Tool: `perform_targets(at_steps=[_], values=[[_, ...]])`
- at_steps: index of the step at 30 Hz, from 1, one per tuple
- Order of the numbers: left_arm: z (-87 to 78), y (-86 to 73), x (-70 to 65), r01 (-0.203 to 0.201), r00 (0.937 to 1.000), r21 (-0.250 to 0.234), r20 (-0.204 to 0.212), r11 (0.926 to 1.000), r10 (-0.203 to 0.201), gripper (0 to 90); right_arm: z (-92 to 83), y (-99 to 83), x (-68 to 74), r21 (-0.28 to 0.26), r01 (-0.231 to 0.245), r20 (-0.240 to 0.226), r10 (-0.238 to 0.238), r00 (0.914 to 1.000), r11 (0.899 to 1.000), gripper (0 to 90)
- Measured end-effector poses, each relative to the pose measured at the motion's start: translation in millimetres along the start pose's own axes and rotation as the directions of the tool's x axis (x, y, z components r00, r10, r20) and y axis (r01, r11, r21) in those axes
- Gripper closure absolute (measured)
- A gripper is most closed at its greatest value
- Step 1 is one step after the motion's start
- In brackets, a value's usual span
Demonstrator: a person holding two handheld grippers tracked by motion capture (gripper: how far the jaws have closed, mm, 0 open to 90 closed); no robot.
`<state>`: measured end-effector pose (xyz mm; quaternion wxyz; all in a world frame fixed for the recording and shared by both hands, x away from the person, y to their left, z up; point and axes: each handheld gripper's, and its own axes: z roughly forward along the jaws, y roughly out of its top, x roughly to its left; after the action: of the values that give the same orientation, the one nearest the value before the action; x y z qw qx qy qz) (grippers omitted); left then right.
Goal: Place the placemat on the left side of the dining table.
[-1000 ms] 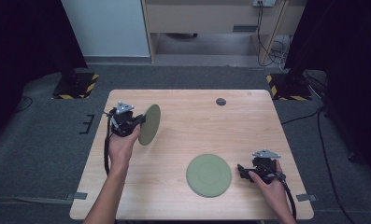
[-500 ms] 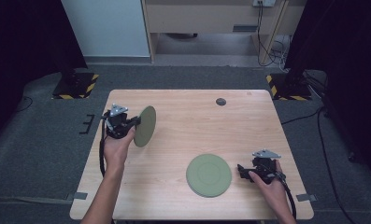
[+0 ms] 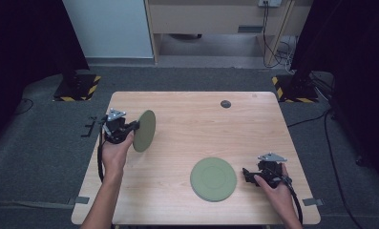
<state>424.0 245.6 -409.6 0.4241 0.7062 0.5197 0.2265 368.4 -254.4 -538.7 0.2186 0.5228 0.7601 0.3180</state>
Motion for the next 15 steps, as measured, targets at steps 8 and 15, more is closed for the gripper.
perform_targets(at_steps=[8,15], values=[[-0.8,-3.5,4.2,0.006,1.0,0.003,-0.004,1.0,-0.006,85.8,0.0,0.0,0.0,0.0,0.0,0.0,0.0,1.0,1.0,3.3],[-2.2,-5.3,8.4,0.014,0.9999,-0.001,-0.009,0.9999,-0.014,85.8,0.0,0.0,0.0,0.0,0.0,0.001,0.0,1.0,1.0,3.3]])
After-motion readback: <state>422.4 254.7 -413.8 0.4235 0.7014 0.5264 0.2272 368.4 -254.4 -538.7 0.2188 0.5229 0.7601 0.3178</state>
